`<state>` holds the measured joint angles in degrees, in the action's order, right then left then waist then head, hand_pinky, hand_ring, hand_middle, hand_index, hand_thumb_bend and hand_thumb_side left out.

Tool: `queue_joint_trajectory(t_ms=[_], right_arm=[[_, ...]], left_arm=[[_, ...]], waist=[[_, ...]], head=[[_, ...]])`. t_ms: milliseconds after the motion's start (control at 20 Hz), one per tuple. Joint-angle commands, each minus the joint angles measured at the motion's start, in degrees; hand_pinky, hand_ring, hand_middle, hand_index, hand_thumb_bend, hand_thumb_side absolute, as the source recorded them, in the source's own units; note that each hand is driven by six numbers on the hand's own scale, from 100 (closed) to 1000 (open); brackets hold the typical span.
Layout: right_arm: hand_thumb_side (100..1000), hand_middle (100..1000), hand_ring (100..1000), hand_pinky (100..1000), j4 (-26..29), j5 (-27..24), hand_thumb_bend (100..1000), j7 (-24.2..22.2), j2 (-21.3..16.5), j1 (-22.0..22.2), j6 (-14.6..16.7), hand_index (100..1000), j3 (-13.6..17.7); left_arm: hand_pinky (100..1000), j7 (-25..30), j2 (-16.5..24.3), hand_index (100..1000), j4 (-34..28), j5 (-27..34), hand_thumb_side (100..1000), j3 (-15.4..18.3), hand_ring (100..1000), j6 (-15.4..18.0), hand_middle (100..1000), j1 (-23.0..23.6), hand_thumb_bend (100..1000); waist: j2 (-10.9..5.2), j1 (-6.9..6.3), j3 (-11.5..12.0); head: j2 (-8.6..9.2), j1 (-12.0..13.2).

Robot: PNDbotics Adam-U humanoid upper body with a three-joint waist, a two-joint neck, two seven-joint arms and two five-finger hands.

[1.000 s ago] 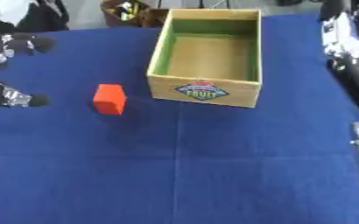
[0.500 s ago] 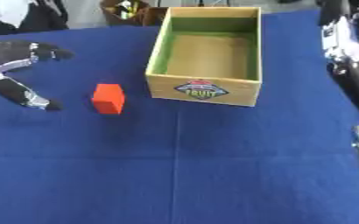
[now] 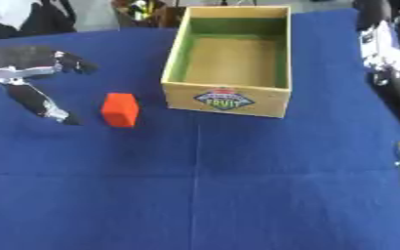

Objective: Pick up objects on the table and place them in the box.

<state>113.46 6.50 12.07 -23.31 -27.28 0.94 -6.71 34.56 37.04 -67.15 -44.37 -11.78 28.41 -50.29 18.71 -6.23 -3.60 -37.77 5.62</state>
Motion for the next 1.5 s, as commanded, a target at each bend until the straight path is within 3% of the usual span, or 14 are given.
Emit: queue_joint_trajectory(t_ms=[50,650,950,1150,1500], right_arm=[[631,623,865,924,1.14,-0.43,156,-0.27,-0.9,-0.88,0.02,800,0.17],[628,621,865,925,1.14,-0.49,149,-0.65,-0.97,-1.55,0.02,799,-0.02],[628,621,866,927,1.14,-0.4,149,-0.55,-0.92,-1.7,-0.11,799,0.1],[631,620,866,927,1.14,-0.33,155,-0.55,-0.94,-1.79,-0.14,799,0.16],[633,619,867,929,1.14,-0.21,161,-0.63,-0.97,-1.78,-0.38,799,0.2]], left_arm=[[727,3.33,0.27,993,-0.35,0.52,776,0.15,813,0.05,809,-1.99,734],[718,14.32,-2.51,964,1.53,3.8,745,1.56,806,-2.44,788,-4.75,768],[704,16.32,-3.21,936,2.53,5.13,724,2.09,789,-3.21,755,-4.63,798],[714,16.85,-3.28,953,2.74,4.02,711,1.53,796,-3.02,760,-4.33,787],[726,16.44,-3.41,980,1.44,0.36,705,0.78,804,-2.44,774,-3.68,776]], waist=[[-0.95,0.0,-0.15],[-0.26,-0.99,-1.23],[0.11,-1.18,-1.38],[0.38,-1.11,-1.57],[0.78,-0.88,-1.31]], head=[[-0.57,0.12],[-2.04,-0.87],[-2.04,-0.88],[-1.72,-1.04],[0.74,-1.75]])
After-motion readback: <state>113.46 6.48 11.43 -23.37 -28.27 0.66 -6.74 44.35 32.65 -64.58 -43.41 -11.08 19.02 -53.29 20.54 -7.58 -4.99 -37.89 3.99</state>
